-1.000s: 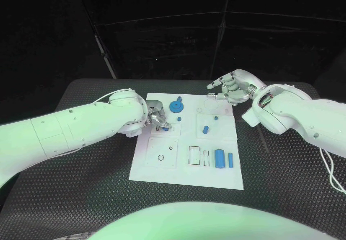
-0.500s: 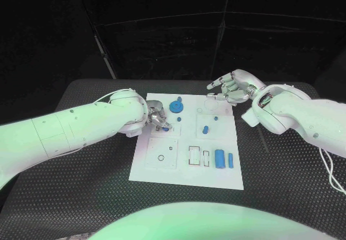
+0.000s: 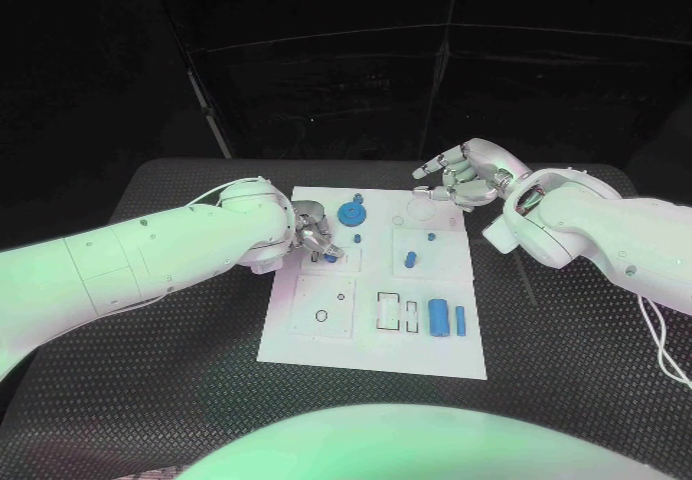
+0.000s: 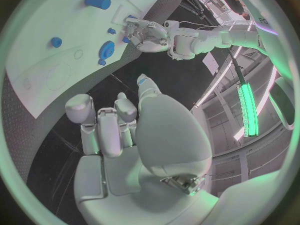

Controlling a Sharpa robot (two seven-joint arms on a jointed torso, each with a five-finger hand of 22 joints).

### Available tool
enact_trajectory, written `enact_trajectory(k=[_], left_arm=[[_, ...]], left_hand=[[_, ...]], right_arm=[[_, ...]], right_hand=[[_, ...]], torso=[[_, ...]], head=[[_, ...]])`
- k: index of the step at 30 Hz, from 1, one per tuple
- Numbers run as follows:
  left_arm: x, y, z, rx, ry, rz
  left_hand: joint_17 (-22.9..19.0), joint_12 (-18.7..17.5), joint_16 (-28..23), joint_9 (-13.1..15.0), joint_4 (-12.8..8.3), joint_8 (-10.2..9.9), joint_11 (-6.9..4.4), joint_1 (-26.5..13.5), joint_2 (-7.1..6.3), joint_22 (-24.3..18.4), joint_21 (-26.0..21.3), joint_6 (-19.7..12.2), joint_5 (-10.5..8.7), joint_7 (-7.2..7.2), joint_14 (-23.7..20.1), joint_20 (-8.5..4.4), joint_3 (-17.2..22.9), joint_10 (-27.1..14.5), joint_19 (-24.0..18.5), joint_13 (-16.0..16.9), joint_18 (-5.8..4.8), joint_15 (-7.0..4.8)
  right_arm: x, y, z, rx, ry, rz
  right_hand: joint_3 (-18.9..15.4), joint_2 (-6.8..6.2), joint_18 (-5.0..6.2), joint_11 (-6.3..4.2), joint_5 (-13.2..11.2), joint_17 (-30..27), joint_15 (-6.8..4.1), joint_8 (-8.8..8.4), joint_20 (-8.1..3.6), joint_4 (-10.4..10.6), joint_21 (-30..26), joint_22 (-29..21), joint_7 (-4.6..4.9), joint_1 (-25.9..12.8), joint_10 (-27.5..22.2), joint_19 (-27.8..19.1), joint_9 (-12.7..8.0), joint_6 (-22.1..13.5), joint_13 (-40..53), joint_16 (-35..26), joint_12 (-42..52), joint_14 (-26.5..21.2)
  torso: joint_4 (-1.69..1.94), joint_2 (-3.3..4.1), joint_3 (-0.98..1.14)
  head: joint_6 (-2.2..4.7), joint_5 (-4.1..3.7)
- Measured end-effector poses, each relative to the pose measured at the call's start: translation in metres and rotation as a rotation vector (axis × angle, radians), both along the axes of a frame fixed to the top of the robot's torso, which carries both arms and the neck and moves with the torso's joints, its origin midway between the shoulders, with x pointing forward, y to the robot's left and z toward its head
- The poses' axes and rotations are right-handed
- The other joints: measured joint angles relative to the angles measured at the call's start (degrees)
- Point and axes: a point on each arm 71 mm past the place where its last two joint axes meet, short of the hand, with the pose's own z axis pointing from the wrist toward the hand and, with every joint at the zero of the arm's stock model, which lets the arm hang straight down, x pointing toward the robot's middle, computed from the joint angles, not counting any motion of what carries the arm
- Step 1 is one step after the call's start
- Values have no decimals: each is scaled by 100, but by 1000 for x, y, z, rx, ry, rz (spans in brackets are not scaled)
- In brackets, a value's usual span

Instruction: Assemble the parts on the task board

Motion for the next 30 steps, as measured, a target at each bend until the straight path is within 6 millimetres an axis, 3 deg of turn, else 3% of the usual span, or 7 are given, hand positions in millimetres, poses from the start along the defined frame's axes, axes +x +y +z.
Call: enact_trajectory(k=[13,30], left_arm=[[1,0,-1,11,-6,-1],[2,0,-1,17,-10,-1]], left_hand=[[0,35,0,19,215,24,-22,-218,53,-1,22,23,0,-20,20,-21,-370,16,21,34,1,-20],[0,59,0,30,339,73,-21,-302,75,-1,22,72,0,-50,20,-21,-625,56,21,57,1,-19]], right_arm=[[0,-1,0,-1,0,0],[-1,-1,0,-1,0,-1]], right_hand=[[0,0,0,0,0,0,0,0,0,0,0,1,0,0,0,0,0,0,0,0,0,0],[0,24,0,0,0,-5,0,21,0,0,0,1,0,-24,0,0,0,0,-5,0,0,0]], torso=[[0,1,-1],[0,4,-2]], head=[[0,-19],[0,-38]])
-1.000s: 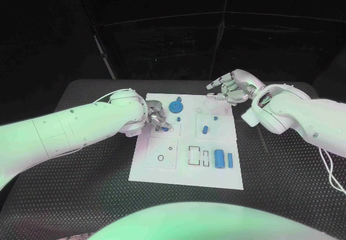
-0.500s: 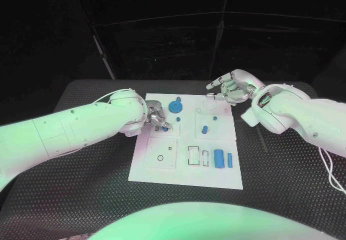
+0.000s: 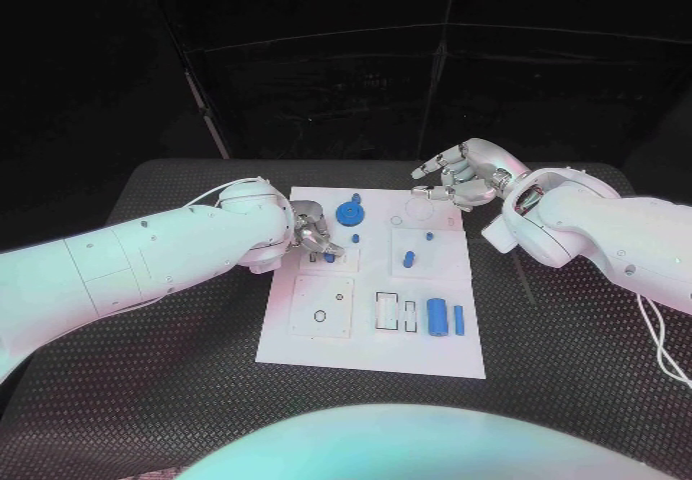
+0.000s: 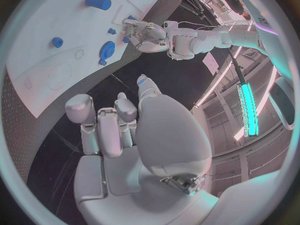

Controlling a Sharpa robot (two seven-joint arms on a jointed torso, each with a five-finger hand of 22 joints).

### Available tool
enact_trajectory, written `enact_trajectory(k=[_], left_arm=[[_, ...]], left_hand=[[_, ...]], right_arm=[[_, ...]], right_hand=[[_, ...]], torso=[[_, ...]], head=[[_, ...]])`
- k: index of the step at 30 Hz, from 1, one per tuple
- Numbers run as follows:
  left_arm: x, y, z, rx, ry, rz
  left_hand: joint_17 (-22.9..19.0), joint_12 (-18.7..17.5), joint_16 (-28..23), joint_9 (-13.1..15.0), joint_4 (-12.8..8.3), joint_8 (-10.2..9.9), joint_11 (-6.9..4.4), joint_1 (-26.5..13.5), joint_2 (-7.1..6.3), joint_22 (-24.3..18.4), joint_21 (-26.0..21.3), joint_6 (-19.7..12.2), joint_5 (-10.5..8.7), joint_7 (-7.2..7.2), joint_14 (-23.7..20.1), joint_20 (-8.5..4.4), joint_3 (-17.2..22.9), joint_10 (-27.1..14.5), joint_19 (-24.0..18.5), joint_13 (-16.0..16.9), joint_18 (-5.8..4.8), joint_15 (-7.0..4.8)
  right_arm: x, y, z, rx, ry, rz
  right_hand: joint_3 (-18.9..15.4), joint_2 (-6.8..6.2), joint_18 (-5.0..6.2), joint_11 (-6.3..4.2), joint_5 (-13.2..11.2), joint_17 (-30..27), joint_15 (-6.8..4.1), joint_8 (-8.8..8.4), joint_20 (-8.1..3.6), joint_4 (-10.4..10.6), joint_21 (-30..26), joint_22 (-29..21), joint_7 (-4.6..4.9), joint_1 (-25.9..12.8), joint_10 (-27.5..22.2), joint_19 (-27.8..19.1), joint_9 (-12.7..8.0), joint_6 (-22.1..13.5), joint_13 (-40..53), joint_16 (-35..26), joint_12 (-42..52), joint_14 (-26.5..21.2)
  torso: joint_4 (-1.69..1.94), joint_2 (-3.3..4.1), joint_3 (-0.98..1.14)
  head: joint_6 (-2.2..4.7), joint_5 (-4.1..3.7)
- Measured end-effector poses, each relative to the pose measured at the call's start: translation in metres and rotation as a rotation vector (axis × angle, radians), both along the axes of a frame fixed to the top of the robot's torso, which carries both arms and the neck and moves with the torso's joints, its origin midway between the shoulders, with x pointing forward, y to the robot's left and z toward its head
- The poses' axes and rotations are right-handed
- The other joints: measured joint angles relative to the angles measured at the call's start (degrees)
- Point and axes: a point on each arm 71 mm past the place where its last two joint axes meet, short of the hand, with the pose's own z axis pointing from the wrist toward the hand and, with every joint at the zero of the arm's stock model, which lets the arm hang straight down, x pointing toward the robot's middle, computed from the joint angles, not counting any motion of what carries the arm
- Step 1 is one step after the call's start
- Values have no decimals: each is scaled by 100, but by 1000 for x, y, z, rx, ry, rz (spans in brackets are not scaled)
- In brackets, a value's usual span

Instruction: Assemble the parts on the task board

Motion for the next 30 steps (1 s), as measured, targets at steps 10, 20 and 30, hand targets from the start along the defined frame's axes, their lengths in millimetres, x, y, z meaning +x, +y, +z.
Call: enact_trajectory(k=[10,20,30], left_arm=[[0,1,0,1,0,2],[0,1,0,1,-1,1],[0,1,0,2,0,1]], left_hand=[[0,24,0,-1,248,16,0,-153,-28,-1,0,40,0,1,0,-1,-501,0,41,-1,0,0],[0,24,0,-3,294,17,-21,-152,-28,-1,0,40,0,1,0,-1,-663,21,41,5,0,0],[0,24,0,-5,323,18,-21,-152,-27,-1,0,52,0,-12,0,-1,-793,20,40,4,0,0]], right_arm=[[0,0,0,0,0,0],[0,0,0,0,0,0],[0,0,0,0,1,0]], right_hand=[[0,0,0,0,0,0,0,0,0,0,0,0,0,0,0,0,0,0,0,0,0,0],[0,0,0,0,0,1,0,0,0,0,0,1,0,0,0,0,0,0,1,0,0,0],[0,0,0,0,0,-6,0,0,0,0,0,-10,0,0,0,0,0,0,1,-23,0,0]], torso=[[0,1,-3],[1,1,-3],[2,-1,-3]], head=[[0,-1],[0,-1],[0,4]])
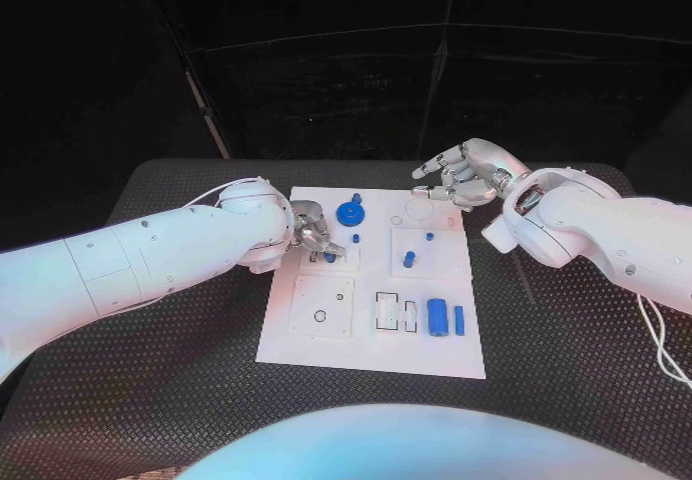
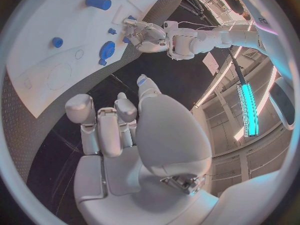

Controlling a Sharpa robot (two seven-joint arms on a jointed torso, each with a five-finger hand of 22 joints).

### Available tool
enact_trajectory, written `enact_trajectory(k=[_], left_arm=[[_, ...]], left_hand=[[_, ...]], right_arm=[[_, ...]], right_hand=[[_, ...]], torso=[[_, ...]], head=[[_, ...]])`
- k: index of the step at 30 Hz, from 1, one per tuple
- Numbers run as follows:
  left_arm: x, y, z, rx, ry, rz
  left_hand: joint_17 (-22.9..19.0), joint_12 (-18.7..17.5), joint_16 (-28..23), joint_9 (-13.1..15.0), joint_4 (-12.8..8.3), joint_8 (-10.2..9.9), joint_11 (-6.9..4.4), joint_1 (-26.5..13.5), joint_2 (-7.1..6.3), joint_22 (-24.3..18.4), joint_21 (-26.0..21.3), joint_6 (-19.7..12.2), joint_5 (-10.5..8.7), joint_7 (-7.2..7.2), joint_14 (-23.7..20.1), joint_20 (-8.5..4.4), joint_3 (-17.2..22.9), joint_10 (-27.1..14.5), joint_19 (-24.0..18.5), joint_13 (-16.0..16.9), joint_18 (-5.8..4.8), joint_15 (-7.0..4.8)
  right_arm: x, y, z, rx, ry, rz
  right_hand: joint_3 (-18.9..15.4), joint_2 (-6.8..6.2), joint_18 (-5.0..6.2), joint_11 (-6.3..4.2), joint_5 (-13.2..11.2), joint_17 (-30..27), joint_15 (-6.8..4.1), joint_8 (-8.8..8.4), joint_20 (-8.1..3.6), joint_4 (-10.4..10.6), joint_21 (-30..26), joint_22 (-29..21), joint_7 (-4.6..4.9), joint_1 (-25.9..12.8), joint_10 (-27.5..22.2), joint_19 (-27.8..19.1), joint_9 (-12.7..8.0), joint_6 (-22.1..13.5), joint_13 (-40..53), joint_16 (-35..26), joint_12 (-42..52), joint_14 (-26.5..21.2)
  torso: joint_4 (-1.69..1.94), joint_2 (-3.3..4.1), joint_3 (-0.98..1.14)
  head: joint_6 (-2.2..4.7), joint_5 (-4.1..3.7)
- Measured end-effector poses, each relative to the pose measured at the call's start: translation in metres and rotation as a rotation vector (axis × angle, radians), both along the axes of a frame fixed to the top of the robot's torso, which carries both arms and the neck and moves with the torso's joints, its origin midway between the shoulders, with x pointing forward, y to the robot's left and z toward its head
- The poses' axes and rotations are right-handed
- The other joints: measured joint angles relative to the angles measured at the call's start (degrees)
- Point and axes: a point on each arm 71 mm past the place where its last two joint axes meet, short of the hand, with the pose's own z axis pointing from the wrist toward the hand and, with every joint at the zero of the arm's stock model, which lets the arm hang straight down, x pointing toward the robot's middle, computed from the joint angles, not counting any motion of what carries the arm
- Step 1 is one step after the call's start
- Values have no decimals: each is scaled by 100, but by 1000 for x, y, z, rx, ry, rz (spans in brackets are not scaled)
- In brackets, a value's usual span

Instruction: Assemble the parts on the task board

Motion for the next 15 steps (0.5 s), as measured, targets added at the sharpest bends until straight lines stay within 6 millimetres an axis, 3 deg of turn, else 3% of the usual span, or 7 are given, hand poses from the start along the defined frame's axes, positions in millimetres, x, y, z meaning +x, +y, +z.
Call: enact_trajectory(k=[15], left_arm=[[0,0,0,0,0,0]], left_hand=[[0,22,0,-1,168,15,-21,0,0,0,0,8,0,-9,-21,-19,-562,21,19,-1,0,-21]], right_arm=[[0,0,0,0,0,0]], right_hand=[[-15,0,0,0,0,-7,0,0,0,15,0,-6,0,0,0,0,0,0,-8,0,0,0]], torso=[[0,2,1]], head=[[0,-2]])
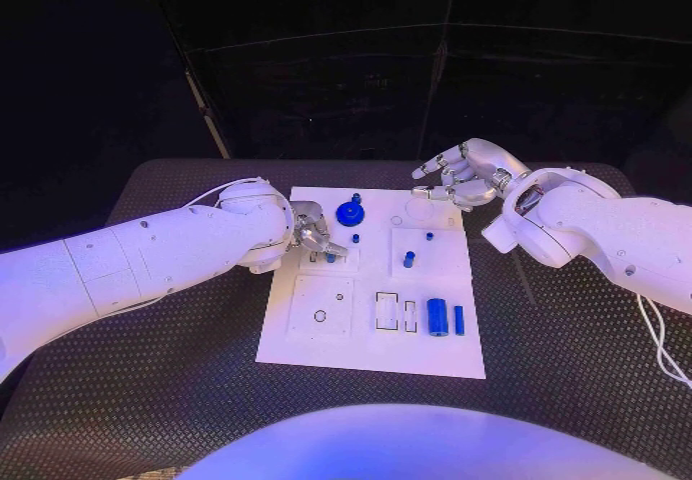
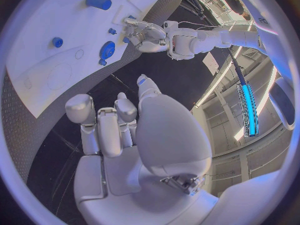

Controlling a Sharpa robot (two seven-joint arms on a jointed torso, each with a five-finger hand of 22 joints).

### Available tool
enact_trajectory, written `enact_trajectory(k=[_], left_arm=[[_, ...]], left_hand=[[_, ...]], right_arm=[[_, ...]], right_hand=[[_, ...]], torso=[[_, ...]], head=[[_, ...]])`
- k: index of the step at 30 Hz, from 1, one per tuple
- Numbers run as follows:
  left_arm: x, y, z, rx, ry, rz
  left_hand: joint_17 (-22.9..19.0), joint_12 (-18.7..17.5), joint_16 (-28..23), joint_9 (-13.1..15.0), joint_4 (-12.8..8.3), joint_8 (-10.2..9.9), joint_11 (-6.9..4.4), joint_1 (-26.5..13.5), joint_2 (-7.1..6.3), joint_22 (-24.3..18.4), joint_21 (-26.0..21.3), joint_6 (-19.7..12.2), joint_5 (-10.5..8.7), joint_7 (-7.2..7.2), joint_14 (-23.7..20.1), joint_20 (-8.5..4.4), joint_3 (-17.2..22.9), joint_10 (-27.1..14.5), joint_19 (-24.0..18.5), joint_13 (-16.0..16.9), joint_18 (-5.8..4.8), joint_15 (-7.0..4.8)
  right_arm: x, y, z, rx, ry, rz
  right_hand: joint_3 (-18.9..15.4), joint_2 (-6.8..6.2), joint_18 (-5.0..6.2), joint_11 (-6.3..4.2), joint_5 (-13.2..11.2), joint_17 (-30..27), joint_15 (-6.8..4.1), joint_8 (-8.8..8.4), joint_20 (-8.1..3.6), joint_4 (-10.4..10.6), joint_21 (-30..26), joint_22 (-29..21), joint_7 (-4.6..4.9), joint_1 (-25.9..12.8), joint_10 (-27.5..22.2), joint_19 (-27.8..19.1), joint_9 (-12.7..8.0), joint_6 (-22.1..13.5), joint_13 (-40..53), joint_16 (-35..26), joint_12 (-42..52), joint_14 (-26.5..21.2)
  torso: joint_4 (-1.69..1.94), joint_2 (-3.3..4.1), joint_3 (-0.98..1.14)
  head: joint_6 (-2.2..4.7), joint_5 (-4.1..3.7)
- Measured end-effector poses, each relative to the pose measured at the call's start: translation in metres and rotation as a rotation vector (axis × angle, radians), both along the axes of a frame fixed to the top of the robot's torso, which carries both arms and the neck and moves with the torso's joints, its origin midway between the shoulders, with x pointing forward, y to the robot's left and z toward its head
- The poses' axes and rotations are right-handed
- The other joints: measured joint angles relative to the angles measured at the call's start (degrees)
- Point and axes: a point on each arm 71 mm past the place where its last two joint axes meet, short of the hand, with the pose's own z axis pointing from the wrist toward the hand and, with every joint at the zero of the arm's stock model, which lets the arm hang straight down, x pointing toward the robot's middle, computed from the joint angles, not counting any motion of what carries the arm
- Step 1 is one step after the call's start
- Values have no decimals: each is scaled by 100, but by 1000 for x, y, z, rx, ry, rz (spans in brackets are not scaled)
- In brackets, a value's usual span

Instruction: Assemble the parts on the task board

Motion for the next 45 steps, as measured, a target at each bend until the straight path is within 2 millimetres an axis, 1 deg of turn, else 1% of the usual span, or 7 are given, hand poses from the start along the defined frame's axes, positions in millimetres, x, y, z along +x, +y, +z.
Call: enact_trajectory(k=[22,31,34,36,38,41,45], left_arm=[[-4,0,-1,-1,7,-9],[-3,3,8,-22,-9,2],[1,5,20,-41,-30,8],[4,7,28,-46,-42,11],[8,10,40,-45,-58,12],[15,15,55,-35,-75,12],[25,24,73,-15,-90,16]], left_hand=[[0,0,0,0,12,2,0,0,0,0,0,40,0,-3,0,0,-155,0,0,-13,0,0],[0,-83,0,-17,33,-5,32,-66,114,-2,-68,7,0,30,0,2,-558,-33,-3,-160,1,1],[0,-206,0,-61,30,-124,78,-61,143,-104,-169,-161,0,78,0,18,-701,-141,-114,-316,0,1],[0,-304,0,-119,24,-248,131,-3,201,-202,-251,-319,0,144,2,59,-800,-237,-163,-446,0,2],[0,-398,0,-202,22,-400,190,53,257,-293,-326,-456,0,223,13,95,-897,-335,-227,-577,0,56],[0,-423,0,-317,24,-581,248,96,301,-374,-400,-538,-29,306,20,141,-1042,-394,-284,-658,0,107],[0,-488,0,-429,15,-716,297,204,341,-425,-431,-548,-66,315,23,171,-1169,-443,-314,-738,0,145]], right_arm=[[0,0,0,-1,0,0],[2,0,-1,-2,0,-4],[2,-1,-1,-3,0,-6],[2,-2,-1,-4,0,-7],[2,-3,-1,-4,-1,-8],[3,-4,-1,-6,-1,-12],[3,-5,-2,-7,-1,-14]], right_hand=[[0,0,0,0,0,1,0,0,0,0,0,1,0,0,0,0,0,0,1,0,0,0],[-15,10,0,0,0,1,0,0,0,15,-23,-6,0,-10,0,0,0,0,1,0,0,0],[-16,23,7,0,0,-3,0,0,0,14,-24,-10,0,-23,0,0,0,0,0,0,0,0],[-31,22,92,0,0,-9,0,0,0,-1,-24,-17,0,-22,0,0,0,0,-6,1,0,0],[-31,22,92,0,0,-9,0,0,0,-1,-24,-17,0,-22,0,0,0,0,-6,1,0,0],[-31,22,93,0,0,-9,0,0,0,-1,-24,-17,0,-22,0,0,0,0,-5,1,0,0],[-31,22,92,0,0,-9,0,0,0,-1,-24,-17,0,-22,0,0,0,0,-5,1,0,0]], torso=[[0,-2,0],[0,1,-1],[0,3,-2],[0,3,-2],[0,2,-2],[0,2,-2],[-1,2,3]], head=[[0,5],[0,-10],[0,-15],[0,-16],[0,-22],[0,-23],[0,-9]])
